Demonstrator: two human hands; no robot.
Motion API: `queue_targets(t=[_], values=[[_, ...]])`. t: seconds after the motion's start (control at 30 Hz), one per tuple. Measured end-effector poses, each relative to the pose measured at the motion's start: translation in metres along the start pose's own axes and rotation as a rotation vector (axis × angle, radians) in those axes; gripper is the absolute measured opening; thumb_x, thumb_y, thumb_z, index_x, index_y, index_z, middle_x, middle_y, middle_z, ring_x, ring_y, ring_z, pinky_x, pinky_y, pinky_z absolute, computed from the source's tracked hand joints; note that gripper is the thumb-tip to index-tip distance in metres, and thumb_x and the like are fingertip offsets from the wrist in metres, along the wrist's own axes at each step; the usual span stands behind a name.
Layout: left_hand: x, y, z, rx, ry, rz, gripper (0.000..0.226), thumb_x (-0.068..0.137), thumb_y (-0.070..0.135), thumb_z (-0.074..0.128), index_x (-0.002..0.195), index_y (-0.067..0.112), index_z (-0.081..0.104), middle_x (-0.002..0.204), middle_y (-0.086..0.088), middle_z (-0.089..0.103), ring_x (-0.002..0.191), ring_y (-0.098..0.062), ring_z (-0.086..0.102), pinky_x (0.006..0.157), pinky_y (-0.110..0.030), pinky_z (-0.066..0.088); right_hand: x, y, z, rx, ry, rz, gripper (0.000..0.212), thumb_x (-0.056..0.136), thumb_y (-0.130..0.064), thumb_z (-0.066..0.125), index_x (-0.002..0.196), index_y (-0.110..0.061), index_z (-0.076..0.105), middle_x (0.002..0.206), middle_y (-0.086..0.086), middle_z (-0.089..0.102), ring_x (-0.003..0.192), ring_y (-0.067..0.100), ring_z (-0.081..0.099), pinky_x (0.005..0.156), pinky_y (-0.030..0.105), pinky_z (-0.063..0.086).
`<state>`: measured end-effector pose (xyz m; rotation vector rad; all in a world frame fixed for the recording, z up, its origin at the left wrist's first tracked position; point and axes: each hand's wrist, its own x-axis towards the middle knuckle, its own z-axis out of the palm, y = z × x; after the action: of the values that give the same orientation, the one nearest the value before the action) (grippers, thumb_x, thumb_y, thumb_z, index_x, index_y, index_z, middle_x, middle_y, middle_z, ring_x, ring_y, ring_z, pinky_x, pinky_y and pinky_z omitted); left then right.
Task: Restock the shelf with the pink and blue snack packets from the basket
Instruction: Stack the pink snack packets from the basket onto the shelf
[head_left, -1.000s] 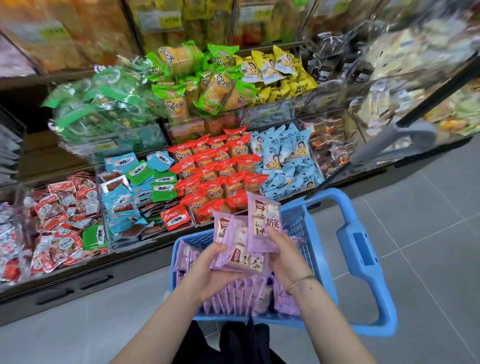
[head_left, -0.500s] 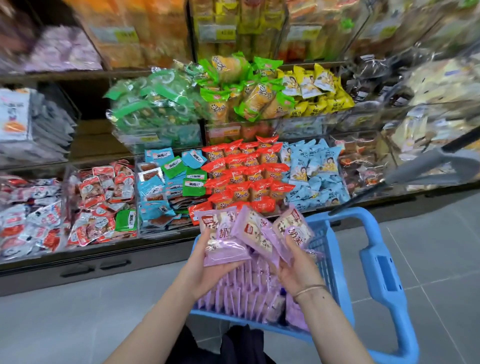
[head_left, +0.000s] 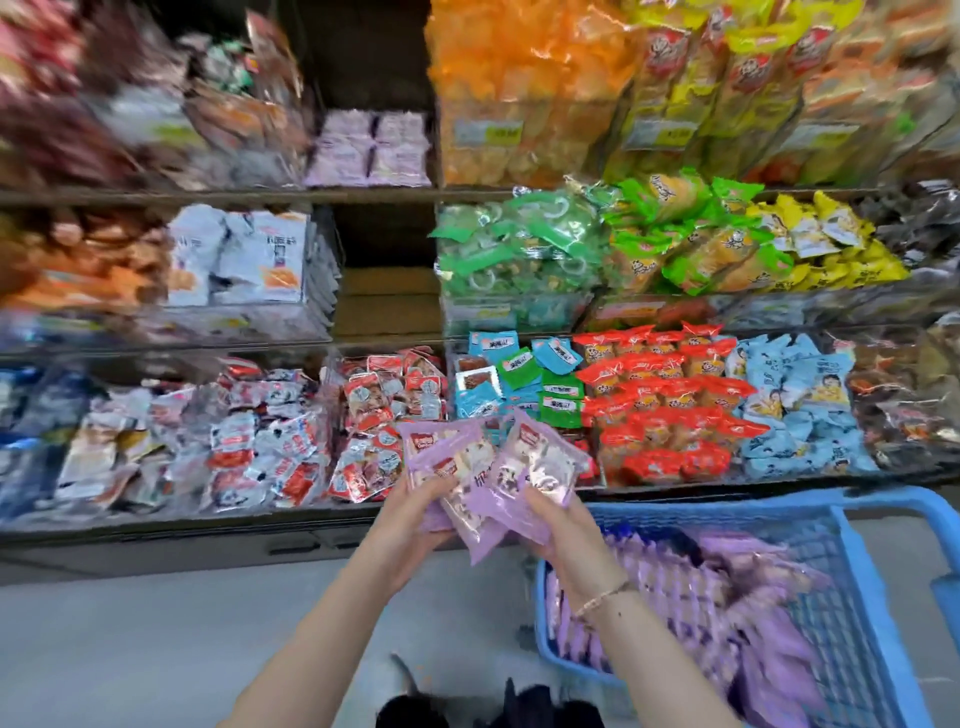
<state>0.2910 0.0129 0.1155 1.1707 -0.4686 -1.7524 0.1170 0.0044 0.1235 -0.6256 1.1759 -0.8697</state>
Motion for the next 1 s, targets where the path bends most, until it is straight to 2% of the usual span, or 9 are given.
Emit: queue_targets(t=[0.13,0.23,0.37,0.5,0.63,0.73,0.8,0.9,1.0], values=[[-0.012,0.031,-0.062,0.013,0.010,-0.045,0.051,0.074,0.034,0.071,0.121,0.019,0.056,0.109,-0.006,0.071,0.094,-0.024,0.070,0.070,-0.036,0.056,0.013,0.011,0.057,0.017,-0.085,0.042,0.022,0.092,-0.008,0.053,0.112,-0.014,0.058,0.112,0.013,0.067,0.102,0.028,0.064,0.090,0.040,0.049],[-0.012,0.052,-0.083,0.065,0.056,-0.023,0.058,0.070,0.048,0.074,0.119,0.021,0.059,0.110,0.001,0.069,0.094,-0.021,0.067,0.073,-0.035,0.052,0.025,0.018,0.097,0.074,-0.099,0.052,0.022,0.092,-0.010,0.054,0.113,-0.011,0.060,0.111,0.014,0.068,0.103,0.028,0.065,0.090,0.040,0.050],[0.003,0.072,-0.098,0.096,0.073,-0.006,0.050,0.074,0.031,0.069,0.120,0.015,0.056,0.107,-0.004,0.073,0.093,-0.024,0.071,0.070,-0.034,0.058,0.056,0.014,0.143,0.073,-0.001,0.048,0.024,0.093,-0.007,0.051,0.115,0.000,0.060,0.106,0.022,0.066,0.093,0.033,0.064,0.086,0.046,0.050],[0.026,0.094,-0.112,0.031,0.134,0.019,0.048,0.080,0.025,0.065,0.124,0.008,0.054,0.109,-0.010,0.071,0.094,-0.027,0.070,0.070,-0.036,0.058,0.096,-0.002,0.163,-0.058,-0.042,0.096,0.023,0.091,-0.015,0.056,0.113,-0.009,0.059,0.093,0.010,0.070,0.069,0.020,0.067,0.058,0.028,0.053],[0.047,0.122,-0.123,0.018,0.173,0.041,0.052,0.075,0.023,0.068,0.122,0.006,0.052,0.102,-0.011,0.073,0.087,-0.027,0.072,0.065,-0.033,0.058,0.138,-0.017,0.178,-0.162,-0.061,0.155,0.045,0.087,-0.031,0.062,0.126,-0.012,0.051,0.114,0.011,0.066,0.100,0.028,0.065,0.090,0.045,0.052],[0.067,0.156,-0.131,0.024,0.203,0.109,0.040,0.080,0.021,0.066,0.117,0.014,0.054,0.095,-0.001,0.075,0.085,-0.020,0.072,0.063,-0.030,0.058,0.169,-0.048,0.202,-0.182,-0.122,0.105,0.036,0.087,-0.034,0.062,0.121,-0.021,0.056,0.104,0.002,0.070,0.088,0.020,0.069,0.072,0.036,0.057],[0.084,0.176,-0.139,0.035,0.241,0.159,0.030,0.087,0.017,0.062,0.116,0.017,0.055,0.088,0.006,0.075,0.078,-0.013,0.072,0.058,-0.028,0.057,0.190,-0.070,0.214,-0.174,-0.143,0.041,0.037,0.089,-0.033,0.059,0.124,-0.022,0.052,0.114,-0.001,0.065,0.093,0.017,0.066,0.068,0.035,0.059],[0.106,0.201,-0.148,0.046,0.292,0.224,0.033,0.090,0.014,0.058,0.123,0.013,0.054,0.095,0.001,0.074,0.075,-0.013,0.072,0.057,-0.030,0.058,0.217,-0.096,0.223,-0.193,-0.182,-0.063,0.036,0.091,-0.032,0.057,0.126,-0.028,0.050,0.122,0.000,0.062,0.107,0.018,0.061,0.074,0.035,0.052],[0.122,0.221,-0.156,0.035,0.301,0.280,0.031,0.090,0.016,0.056,0.121,0.012,0.057,0.097,-0.001,0.075,0.079,-0.015,0.072,0.054,-0.028,0.056,0.236,-0.120,0.228,-0.197,-0.188,-0.095,0.025,0.091,-0.027,0.057,0.114,-0.035,0.053,0.114,-0.006,0.064,0.097,0.008,0.060,0.059,0.028,0.050]])
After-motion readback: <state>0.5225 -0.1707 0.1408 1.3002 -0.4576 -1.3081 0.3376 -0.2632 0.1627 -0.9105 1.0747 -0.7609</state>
